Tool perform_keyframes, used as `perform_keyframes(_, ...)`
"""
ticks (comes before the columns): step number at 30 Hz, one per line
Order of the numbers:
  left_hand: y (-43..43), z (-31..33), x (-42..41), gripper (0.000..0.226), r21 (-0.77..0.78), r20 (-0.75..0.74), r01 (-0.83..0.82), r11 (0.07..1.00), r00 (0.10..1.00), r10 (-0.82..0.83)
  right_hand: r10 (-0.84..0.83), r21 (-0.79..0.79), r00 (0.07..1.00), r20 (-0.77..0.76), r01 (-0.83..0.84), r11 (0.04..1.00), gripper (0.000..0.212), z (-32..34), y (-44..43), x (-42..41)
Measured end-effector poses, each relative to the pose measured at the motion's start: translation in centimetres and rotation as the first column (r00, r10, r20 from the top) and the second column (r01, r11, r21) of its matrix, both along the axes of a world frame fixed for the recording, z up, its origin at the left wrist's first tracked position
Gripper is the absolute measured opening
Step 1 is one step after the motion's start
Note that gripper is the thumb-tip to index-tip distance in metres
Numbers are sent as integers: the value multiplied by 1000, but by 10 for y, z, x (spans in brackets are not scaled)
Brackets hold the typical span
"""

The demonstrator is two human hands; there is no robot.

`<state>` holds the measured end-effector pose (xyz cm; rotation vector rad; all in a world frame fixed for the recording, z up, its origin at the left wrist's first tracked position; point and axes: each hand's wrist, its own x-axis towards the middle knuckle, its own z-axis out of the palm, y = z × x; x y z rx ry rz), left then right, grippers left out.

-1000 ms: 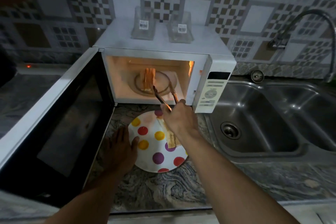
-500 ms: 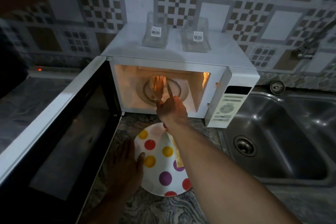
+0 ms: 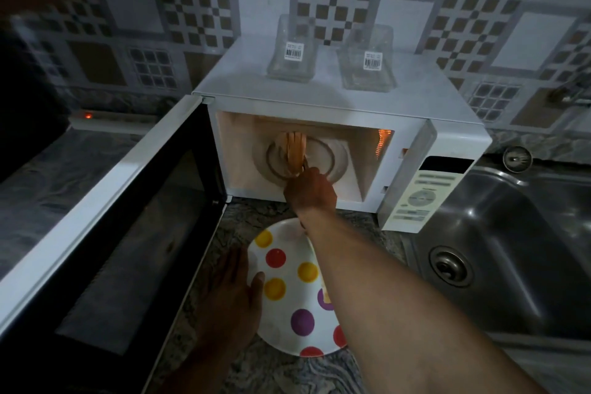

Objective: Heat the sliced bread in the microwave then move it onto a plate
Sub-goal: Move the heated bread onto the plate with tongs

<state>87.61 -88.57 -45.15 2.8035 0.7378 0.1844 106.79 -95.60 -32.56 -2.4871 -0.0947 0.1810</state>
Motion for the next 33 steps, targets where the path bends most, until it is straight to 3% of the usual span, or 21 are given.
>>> perform_keyframes(9,-1,3,2,69,-32,21,-3,999,1000,4,63,-53,998,20,-61,997,27,8,-4,3)
perform_keyframes(13,-6,11,-2,73,-32,22,-14,999,1000,15,15,-29,999,31,-14,999,22,10,-14,-2)
perform_keyframes(18,-8,11,-2,72,-58,25,-20,998,999,21,50,-132,999,4,-49,990,30,21,-34,-14)
perform_keyframes(33,-8,18,-2,68,-99,-126,9,995,992,-22,123,-118,987,107,-110,987,42,35,-89,-98)
